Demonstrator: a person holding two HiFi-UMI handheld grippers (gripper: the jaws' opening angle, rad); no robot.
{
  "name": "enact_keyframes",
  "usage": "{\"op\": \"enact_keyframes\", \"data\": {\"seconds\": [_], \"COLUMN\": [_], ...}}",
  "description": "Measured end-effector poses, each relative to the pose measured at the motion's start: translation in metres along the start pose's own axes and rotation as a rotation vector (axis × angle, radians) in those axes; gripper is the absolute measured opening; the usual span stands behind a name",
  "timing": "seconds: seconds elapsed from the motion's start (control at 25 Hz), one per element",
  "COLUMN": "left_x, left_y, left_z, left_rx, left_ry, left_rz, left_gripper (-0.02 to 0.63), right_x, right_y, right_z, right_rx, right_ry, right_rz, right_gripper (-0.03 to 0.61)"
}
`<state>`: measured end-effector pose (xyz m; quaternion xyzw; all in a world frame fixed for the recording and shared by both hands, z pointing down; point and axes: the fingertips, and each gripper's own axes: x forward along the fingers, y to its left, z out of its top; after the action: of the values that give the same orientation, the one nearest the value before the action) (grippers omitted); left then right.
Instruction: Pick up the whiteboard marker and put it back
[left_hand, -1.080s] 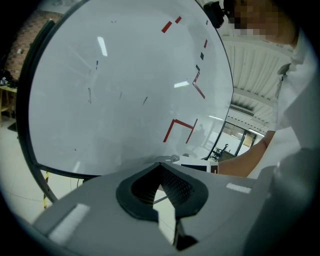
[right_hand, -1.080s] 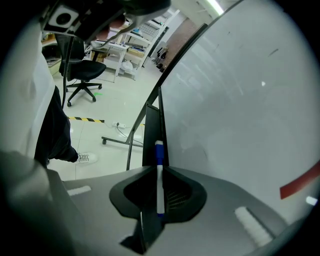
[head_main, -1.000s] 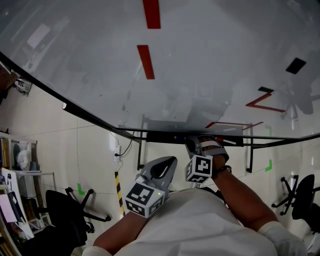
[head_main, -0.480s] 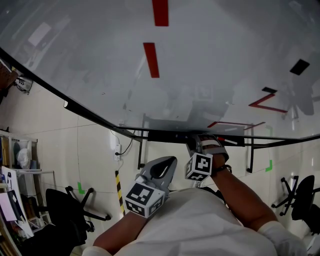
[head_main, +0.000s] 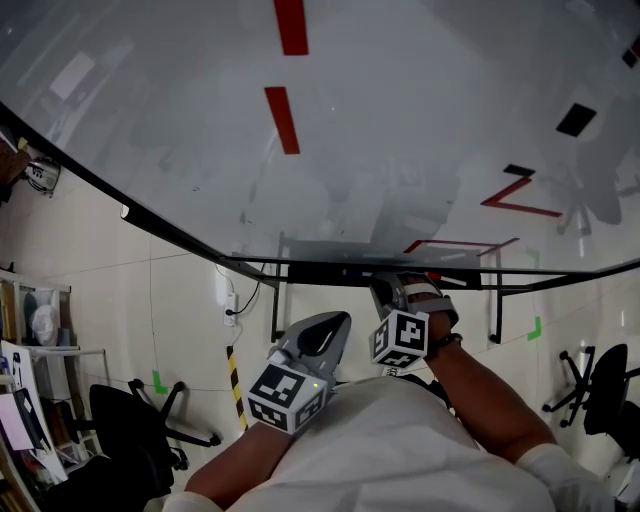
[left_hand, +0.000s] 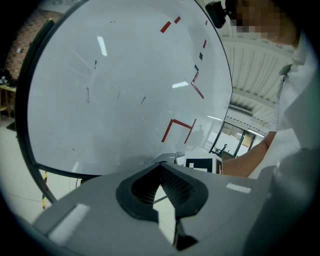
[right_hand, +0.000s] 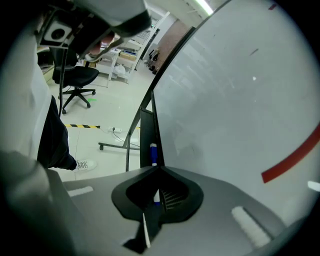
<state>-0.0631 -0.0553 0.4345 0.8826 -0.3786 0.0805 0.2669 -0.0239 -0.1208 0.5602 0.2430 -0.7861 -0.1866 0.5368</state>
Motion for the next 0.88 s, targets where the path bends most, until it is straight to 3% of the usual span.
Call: {"op": "enact_keyframes", "data": {"seconds": [0.16,0.28,0.56,0.88], "left_x": [0.002,0.005,0.014,0.024], "left_y": [-0.005,-0.01,-0.018,-0.032], "left_z": [0.001,0.002,0.004,0.001], "left_rx": [0.011,0.018,0.026,0.038], "left_ry": [0.001,0.003,0.006,0.023], "left_rz": [-0.01,-0.016,-0.033,-0.059], "left_gripper": [0.017,0.017,0.017,0.017], "right_x": [-0.014,-0.03,-0.076,-0.104], "right_y": [-0.004,-0.01,-0.029,-0.037], "right_z": [0.0,0.002,0.005,-0.015], "right_rx": [0.084,0.211,0.74,0.887], "right_ry": [-0.032,-0.081,-0.333,-0.379], "right_rz": [0.01,0.024,0.119,0.104], "right_gripper": [0.002,0.002,0.002,0.002]}}
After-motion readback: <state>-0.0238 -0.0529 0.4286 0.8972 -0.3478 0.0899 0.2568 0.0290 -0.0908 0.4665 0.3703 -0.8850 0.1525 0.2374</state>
